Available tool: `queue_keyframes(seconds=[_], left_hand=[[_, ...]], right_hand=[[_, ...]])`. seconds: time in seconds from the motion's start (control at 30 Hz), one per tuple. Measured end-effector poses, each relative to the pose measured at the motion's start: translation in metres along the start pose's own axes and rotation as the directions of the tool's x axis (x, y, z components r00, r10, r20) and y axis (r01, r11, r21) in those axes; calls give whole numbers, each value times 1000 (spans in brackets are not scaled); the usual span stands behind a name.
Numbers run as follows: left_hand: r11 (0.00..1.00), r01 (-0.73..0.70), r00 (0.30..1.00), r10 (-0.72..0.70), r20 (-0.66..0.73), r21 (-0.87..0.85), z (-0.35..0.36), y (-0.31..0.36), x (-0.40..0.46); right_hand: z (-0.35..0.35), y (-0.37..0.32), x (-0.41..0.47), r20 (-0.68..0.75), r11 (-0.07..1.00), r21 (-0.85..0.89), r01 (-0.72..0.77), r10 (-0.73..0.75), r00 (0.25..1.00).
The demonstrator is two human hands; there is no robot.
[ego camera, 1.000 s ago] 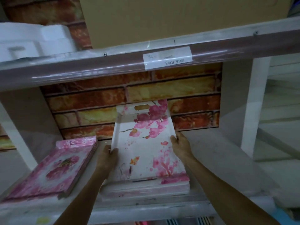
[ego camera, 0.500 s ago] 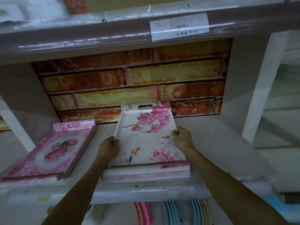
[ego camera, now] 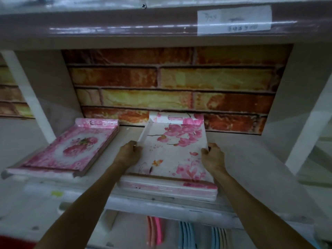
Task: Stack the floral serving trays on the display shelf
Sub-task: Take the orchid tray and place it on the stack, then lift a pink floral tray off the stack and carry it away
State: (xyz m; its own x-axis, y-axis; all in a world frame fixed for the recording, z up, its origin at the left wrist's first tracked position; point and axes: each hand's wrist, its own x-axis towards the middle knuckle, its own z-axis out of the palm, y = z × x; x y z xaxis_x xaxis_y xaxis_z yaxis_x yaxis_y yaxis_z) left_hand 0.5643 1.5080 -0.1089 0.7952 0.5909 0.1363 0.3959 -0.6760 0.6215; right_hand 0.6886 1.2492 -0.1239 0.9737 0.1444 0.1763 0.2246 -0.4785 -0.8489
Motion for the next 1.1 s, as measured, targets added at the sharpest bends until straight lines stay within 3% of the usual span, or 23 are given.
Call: queue_keyframes(seconds=[0.1, 0.2, 0.4, 0.5, 0.6, 0.67, 0.93, 1.1], left_hand=[[995, -71, 994, 65, -85, -70, -10, 2, -7], [978, -208, 971, 203, -129, -29, -28, -2, -19], [883, -462, 846, 467, -255, 84, -68, -18, -45], [838, -539, 797, 539, -271, 81, -92, -30, -52], [794, -599, 770, 606, -198, 103, -115, -56, -53], [779, -614, 769, 627, -129, 124, -130, -78, -53], [737, -652, 752, 659, 24, 178, -162, -170, -43], [615, -724, 676, 722, 144, 313, -165, -215, -40]], right_hand=[[-1, 2, 0, 7, 1000, 11, 3, -3, 1000], [-1, 3, 3, 18, 1000, 22, 8, -8, 1000], [0, 7, 4, 67, 993, 117, 2, -10, 998], [-3, 5, 3, 75, 997, 39, 69, -71, 995], [-9, -5, 2, 39, 953, -170, 250, -247, 968], [-11, -21, -3, 38, 922, -267, 280, -281, 959], [41, -100, -49, 7, 905, -302, 300, -313, 950], [94, -147, -82, 16, 886, -260, 383, -393, 920]])
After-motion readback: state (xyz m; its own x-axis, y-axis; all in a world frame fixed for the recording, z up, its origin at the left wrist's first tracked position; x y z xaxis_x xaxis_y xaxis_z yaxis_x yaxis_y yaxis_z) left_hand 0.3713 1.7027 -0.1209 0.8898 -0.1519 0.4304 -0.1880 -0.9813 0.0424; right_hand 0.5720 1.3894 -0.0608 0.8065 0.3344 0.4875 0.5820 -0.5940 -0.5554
